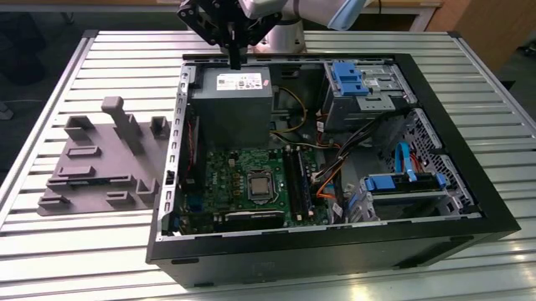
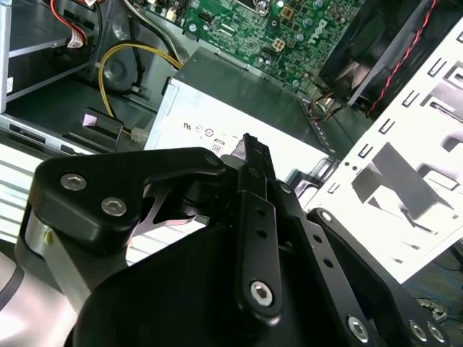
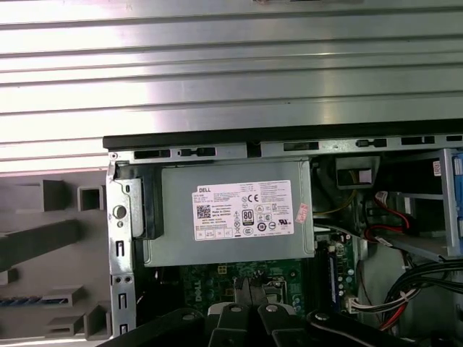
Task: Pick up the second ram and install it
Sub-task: 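Reach for the second ram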
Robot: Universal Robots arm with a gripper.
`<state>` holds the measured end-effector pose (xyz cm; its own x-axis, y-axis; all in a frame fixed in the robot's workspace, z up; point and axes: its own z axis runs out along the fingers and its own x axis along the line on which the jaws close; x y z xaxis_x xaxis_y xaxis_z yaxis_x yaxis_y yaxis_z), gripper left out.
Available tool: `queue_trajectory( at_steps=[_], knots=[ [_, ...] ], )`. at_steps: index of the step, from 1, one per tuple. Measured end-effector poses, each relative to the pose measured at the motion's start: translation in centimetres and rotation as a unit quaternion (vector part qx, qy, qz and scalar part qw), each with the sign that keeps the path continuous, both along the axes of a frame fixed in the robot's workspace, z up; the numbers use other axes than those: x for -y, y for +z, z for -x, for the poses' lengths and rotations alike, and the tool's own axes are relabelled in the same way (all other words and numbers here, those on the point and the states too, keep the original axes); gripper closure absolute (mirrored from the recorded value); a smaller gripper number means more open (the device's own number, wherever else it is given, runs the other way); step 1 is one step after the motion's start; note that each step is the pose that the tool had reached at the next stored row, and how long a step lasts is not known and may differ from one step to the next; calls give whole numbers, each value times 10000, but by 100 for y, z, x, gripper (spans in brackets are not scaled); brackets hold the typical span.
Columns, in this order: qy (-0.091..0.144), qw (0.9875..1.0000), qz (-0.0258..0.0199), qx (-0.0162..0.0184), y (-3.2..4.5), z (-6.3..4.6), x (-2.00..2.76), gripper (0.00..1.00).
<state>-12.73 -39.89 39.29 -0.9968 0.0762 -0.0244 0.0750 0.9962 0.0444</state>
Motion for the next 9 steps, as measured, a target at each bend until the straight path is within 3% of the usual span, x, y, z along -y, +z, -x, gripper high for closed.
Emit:
queue_trajectory(
  at_steps=[9],
  knots=[
    [0,10000,0,0,-8,54,0,89]
  ],
)
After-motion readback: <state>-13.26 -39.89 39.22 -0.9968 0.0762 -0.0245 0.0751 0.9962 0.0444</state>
